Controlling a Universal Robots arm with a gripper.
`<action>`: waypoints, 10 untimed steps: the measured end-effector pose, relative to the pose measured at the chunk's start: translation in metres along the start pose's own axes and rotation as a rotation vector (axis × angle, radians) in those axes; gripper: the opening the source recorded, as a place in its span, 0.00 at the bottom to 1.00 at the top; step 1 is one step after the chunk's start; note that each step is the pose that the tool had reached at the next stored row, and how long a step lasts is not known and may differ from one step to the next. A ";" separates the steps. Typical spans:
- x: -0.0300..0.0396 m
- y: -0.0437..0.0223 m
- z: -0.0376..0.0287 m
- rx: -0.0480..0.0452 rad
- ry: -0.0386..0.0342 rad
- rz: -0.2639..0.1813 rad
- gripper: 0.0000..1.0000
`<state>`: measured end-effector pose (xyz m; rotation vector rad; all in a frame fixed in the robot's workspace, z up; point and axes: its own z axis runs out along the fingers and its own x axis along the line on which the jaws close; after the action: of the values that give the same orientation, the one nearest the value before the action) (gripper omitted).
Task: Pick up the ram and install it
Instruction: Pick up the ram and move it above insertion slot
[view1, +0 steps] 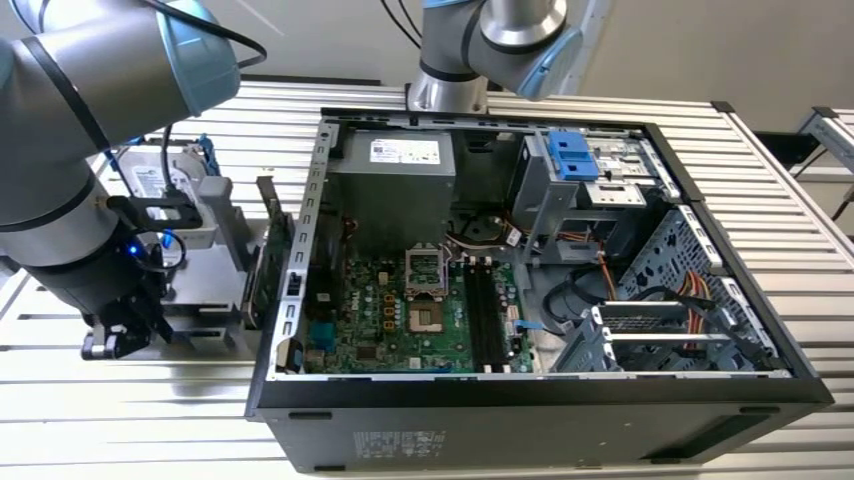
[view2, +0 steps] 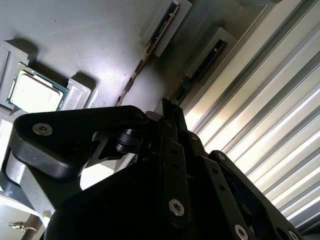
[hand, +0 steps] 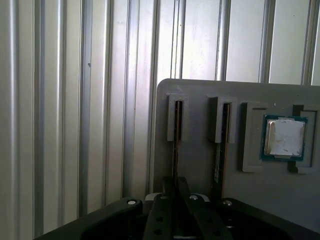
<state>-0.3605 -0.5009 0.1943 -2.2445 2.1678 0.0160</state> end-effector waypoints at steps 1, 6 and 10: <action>0.0000 0.0000 0.0000 0.0000 -0.0001 0.000 0.00; -0.0001 0.0000 -0.0031 -0.0002 0.0001 0.000 0.00; -0.0002 0.0000 -0.0095 0.0000 0.0000 0.000 0.00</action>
<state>-0.3606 -0.5009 0.2037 -2.2446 2.1678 0.0160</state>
